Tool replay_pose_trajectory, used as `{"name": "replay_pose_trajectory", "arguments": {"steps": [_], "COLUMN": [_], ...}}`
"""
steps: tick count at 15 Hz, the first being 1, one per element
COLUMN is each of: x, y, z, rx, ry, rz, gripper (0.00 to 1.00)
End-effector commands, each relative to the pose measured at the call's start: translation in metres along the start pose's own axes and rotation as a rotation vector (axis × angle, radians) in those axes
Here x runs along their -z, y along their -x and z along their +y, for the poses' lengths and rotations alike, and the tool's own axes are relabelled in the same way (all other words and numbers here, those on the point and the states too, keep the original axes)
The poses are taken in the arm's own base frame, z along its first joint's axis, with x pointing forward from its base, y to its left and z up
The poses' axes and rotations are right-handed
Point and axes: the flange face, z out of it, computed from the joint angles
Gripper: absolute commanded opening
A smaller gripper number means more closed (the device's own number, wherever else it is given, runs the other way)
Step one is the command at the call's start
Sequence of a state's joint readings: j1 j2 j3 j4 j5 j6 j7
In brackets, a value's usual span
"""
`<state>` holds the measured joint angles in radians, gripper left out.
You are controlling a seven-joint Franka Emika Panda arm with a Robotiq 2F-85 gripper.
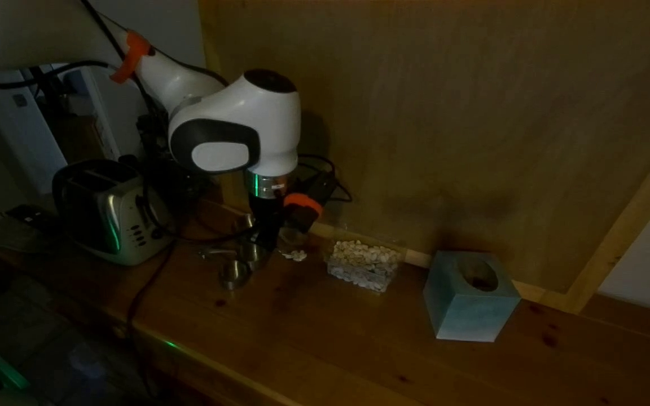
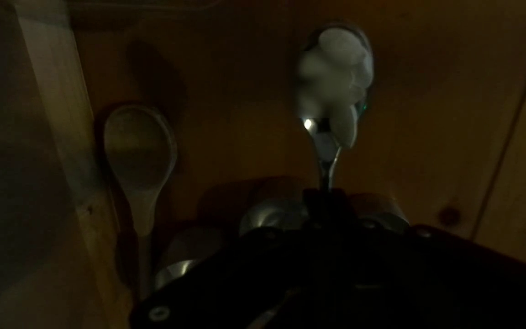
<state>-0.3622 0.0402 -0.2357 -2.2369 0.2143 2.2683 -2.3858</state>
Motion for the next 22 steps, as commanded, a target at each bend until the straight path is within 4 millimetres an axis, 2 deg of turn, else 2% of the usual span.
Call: {"name": "replay_pose_trajectory", "arguments": {"steps": [1,5,7,14,22], "x": [-0.011,-0.025,-0.023,-0.002,-0.002], "y": [-0.030,-0.057,-0.065,-0.085,-0.095], "z": [-0.003,-0.009,-0.015,-0.033,-0.038], "rx": [0.015,0.022,0.028,0.057,0.074], "ry": [-0.037,-0.072,-0.060,-0.009,-0.038], "rz": [-0.014,0.010,0.015,0.026,0.165], "gripper": [0.02,0.02,0.02,0.02,0.02]}}
